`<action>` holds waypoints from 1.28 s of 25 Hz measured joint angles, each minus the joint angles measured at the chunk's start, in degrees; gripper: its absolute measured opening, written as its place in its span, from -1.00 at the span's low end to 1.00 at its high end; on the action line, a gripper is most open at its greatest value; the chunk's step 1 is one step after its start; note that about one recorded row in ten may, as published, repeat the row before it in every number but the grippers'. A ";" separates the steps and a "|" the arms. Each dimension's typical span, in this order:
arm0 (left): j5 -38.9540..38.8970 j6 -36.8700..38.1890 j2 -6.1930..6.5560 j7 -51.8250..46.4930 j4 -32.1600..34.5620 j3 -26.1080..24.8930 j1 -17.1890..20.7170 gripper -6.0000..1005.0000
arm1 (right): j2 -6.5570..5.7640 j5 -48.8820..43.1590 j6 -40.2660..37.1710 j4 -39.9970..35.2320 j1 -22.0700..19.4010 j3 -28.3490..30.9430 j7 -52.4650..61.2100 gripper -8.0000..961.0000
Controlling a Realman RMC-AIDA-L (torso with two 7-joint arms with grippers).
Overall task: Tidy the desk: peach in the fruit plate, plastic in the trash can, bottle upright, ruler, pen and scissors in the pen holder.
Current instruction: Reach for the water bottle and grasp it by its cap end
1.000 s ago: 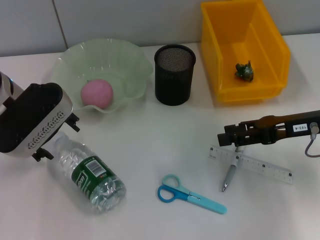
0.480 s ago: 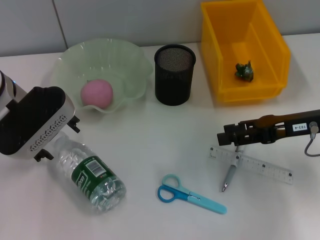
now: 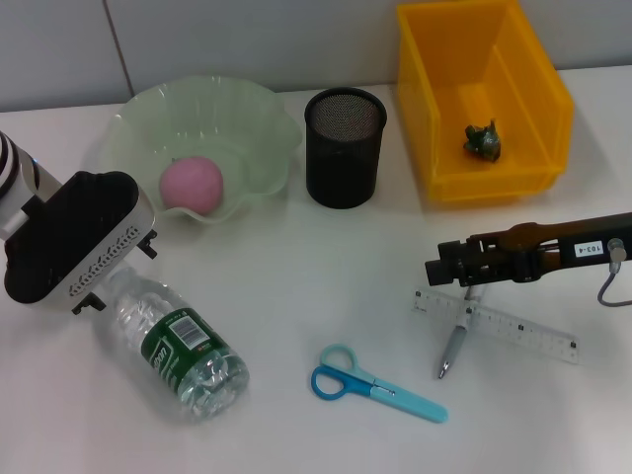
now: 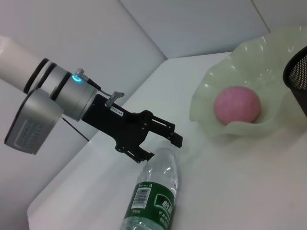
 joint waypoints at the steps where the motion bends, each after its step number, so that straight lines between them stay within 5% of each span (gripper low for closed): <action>1: 0.20 -0.50 -0.10 -0.01 -0.03 0.10 0.19 0.43 | 0.09 0.01 0.12 0.09 -0.24 0.14 -0.36 0.55; 8: 0.27 -0.58 -0.17 -0.06 -0.04 0.65 0.37 0.40 | 0.17 0.05 0.55 0.15 -0.57 0.16 -0.42 0.55; 13: 0.27 -0.29 -0.16 0.00 0.11 0.97 0.44 0.20 | 0.25 0.06 0.59 0.32 -0.61 0.24 -0.43 0.55; 29: 0.23 -1.94 -0.14 -0.22 -0.08 1.47 0.80 0.20 | 0.35 0.15 0.43 0.82 -0.81 1.02 -1.42 0.55; 32: 0.59 -1.94 -0.28 -0.39 -0.08 1.47 0.80 0.04 | 0.34 0.16 0.49 0.83 -1.04 1.06 -1.73 0.55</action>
